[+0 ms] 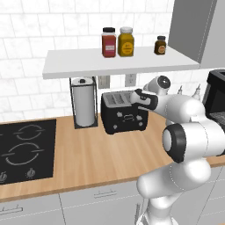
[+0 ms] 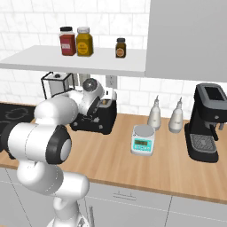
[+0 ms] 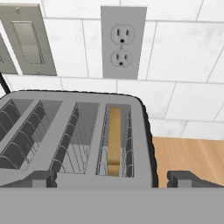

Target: Start the toaster. Once the lever pops up, take the bread to the plate on the dining counter.

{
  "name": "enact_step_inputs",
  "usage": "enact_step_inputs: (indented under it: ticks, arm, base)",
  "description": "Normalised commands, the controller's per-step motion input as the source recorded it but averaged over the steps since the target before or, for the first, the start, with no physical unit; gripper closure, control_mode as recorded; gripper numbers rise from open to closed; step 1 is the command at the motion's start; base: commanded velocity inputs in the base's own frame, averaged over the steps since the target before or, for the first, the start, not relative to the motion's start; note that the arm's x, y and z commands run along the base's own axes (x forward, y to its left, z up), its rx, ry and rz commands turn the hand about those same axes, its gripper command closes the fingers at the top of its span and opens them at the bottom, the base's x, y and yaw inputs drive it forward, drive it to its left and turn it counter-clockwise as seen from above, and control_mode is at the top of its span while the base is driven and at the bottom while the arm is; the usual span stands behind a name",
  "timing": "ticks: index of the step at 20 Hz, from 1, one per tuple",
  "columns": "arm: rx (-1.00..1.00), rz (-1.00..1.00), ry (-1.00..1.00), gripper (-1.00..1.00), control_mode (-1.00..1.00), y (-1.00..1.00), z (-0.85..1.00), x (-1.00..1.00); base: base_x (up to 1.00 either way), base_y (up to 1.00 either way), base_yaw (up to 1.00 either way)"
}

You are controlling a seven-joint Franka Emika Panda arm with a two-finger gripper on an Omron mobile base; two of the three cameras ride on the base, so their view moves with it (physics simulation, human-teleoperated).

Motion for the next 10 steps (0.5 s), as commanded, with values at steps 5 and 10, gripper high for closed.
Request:
enact_step_inputs:
  ticks: [5, 10]
  arm:
    - [0.0, 0.0, 0.0, -1.0, -1.0, 0.0, 0.0, 0.0]
    - [0.0, 0.0, 0.0, -1.0, -1.0, 0.0, 0.0, 0.0]
  base:
    - [0.0, 0.0, 0.0]
    - [0.0, 0.0, 0.0]
